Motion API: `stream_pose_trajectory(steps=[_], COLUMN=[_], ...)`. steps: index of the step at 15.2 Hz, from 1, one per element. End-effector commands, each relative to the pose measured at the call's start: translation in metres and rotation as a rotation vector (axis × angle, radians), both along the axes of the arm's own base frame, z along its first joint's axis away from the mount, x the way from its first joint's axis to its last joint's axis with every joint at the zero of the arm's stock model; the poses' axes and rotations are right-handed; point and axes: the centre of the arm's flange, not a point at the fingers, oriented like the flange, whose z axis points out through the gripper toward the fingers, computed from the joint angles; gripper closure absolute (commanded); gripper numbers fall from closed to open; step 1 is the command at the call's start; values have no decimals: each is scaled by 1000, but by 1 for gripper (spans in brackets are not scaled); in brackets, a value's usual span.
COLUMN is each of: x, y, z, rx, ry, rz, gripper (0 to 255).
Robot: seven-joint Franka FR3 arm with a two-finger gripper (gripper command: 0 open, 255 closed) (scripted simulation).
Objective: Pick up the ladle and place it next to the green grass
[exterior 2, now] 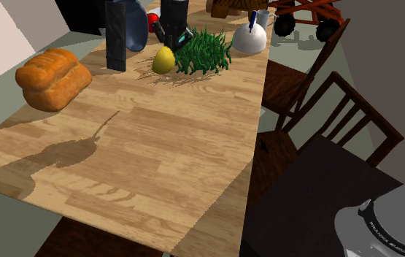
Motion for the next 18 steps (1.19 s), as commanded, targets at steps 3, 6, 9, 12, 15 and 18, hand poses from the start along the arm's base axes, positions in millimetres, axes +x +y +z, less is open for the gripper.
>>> stream_pose_trajectory(steps=[3, 6, 9, 12, 15, 18], x=[17, 17, 17, 17, 17, 17], y=[-10, -10, -10, -10, -10, -10], z=[-16, -32, -48, -63, -79, -95], rx=[-1, -1, -1, -1, -1, -1], ry=[1, 1, 1, 1, 1, 1], rz=[-1, -1, -1, -1, -1, -1], gripper=[255, 255, 255, 255, 255, 255])
